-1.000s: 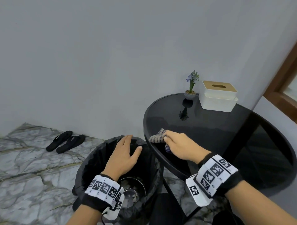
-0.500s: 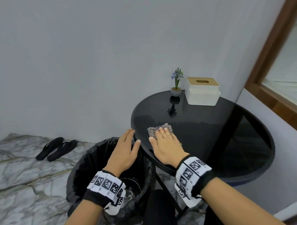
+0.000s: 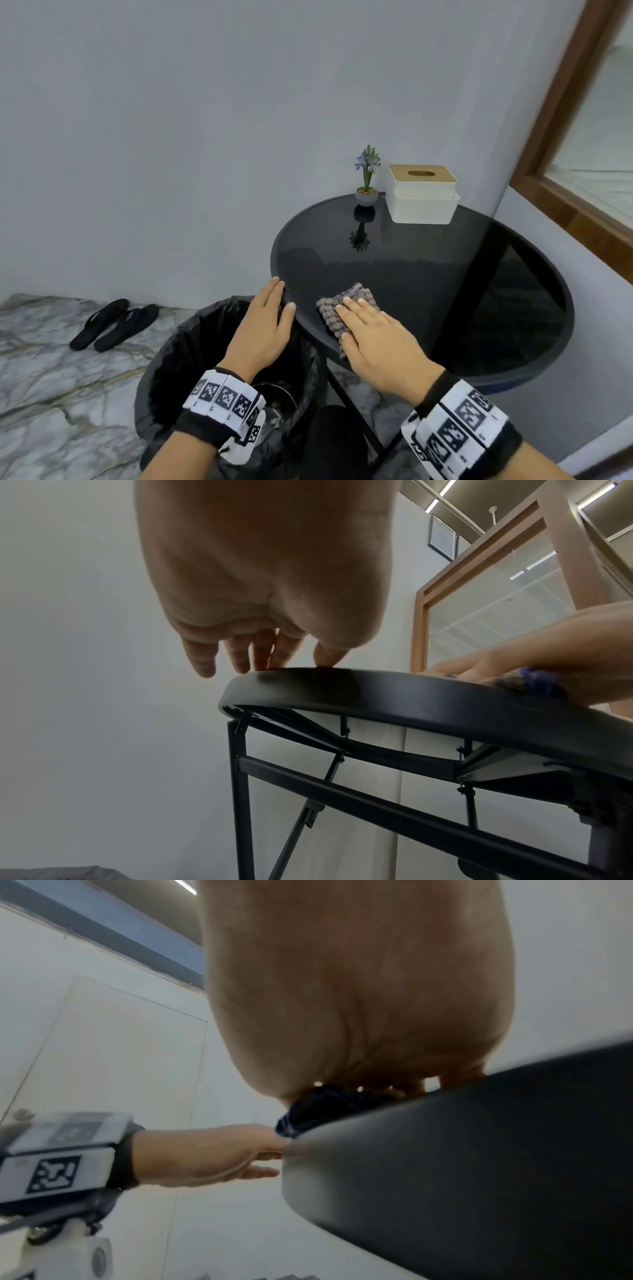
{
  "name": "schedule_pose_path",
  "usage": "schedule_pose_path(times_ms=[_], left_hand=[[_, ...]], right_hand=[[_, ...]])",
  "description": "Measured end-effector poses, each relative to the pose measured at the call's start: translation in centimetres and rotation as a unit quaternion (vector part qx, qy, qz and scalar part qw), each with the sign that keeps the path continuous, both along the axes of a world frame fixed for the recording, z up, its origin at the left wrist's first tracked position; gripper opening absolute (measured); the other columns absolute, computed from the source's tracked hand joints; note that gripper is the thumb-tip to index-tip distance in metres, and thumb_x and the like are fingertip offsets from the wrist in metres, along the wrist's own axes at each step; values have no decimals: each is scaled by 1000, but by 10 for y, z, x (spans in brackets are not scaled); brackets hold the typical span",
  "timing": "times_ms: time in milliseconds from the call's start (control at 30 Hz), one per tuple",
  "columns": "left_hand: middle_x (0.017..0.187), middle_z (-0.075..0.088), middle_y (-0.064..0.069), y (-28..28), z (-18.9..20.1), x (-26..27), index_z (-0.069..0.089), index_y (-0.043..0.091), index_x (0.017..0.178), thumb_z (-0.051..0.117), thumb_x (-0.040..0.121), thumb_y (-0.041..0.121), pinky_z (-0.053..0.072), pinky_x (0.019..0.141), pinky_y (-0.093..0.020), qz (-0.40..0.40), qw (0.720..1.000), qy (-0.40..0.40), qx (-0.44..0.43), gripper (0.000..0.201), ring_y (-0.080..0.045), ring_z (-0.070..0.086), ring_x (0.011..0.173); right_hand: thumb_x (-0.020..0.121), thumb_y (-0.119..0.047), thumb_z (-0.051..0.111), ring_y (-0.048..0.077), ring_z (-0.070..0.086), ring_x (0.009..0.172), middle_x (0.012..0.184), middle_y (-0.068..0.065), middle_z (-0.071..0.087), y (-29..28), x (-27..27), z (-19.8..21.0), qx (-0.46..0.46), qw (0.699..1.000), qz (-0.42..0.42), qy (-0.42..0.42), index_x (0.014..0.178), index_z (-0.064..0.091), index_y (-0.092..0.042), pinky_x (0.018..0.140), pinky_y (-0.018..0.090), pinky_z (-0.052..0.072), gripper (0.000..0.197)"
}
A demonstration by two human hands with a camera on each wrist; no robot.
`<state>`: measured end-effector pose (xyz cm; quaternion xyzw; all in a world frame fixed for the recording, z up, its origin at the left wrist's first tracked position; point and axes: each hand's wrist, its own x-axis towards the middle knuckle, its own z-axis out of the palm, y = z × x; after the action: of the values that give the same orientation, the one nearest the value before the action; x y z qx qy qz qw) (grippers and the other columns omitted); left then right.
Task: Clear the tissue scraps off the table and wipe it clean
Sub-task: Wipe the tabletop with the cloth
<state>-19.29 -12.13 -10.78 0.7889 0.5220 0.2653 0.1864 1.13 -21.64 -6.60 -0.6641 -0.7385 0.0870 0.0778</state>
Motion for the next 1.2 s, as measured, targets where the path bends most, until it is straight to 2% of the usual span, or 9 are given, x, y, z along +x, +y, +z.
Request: schedule_pose_path(times_ms=[167,267,400,633,733,867,1000,1100,1200], left_hand=[[163,15,7,-7,0,9,24,17,155,34,103,41,4,114,-17,-9,1000,7,-3,58,-5,9,148],[163,13,7,-5,-2,8,22,18,155,34,102,45,7,116,-21,-6,1000,9,-2,61,-4,8,148],[163,14,10,-3,-3,4,23,21,154,36,98,54,12,117,-24,-11,1000,9,1,66,-3,10,148],[162,4,19,-8,-3,8,19,36,153,37,92,66,17,114,-27,-18,1000,2,-17,71,-2,6,148],[162,-2,19,-13,-7,10,19,40,153,35,92,67,21,115,-31,-21,999,-12,-28,68,-3,5,149],[163,-2,18,-13,-9,10,20,39,153,35,93,66,17,113,-26,-15,999,-14,-27,67,-4,6,149],[163,1,17,-12,-9,11,21,37,153,36,92,65,17,110,-24,-14,1000,-8,-16,69,-5,9,149],[162,2,19,-13,-9,12,22,37,153,36,92,65,17,109,-25,-12,1000,-18,-17,69,-5,10,149],[162,1,21,-15,-8,13,22,38,152,37,93,65,19,108,-25,-14,999,-25,-24,67,-4,11,148]], right_hand=[[90,-46,12,16,11,149,161,-4,20,22,-15,-8,53,996,-72,-16,151,26,-26,117,39,12,65],[96,-45,19,17,1,150,163,-3,9,32,-22,-12,35,998,-61,1,153,16,-27,120,42,3,60],[97,-45,21,13,3,149,162,-8,11,12,-18,-12,43,999,-13,16,152,19,-31,121,37,3,57],[90,-55,31,18,33,142,152,-2,40,-15,20,-16,105,991,-81,-21,141,46,-32,107,40,31,58],[90,-57,26,22,18,147,158,4,28,2,15,-17,78,991,-107,-17,146,36,-30,115,44,20,63],[92,-55,12,16,-1,150,163,-4,9,21,0,-15,33,998,-52,-4,153,14,-33,120,44,3,64],[91,-52,9,14,2,149,162,-7,11,-2,-4,-14,33,999,19,17,151,16,-39,120,42,4,62],[98,-48,23,11,7,149,160,-10,17,-29,10,-15,62,998,17,23,149,23,-42,120,37,6,52],[98,-49,20,7,6,148,160,-14,15,-55,35,-14,61,998,-4,7,149,23,-43,120,34,6,52]])
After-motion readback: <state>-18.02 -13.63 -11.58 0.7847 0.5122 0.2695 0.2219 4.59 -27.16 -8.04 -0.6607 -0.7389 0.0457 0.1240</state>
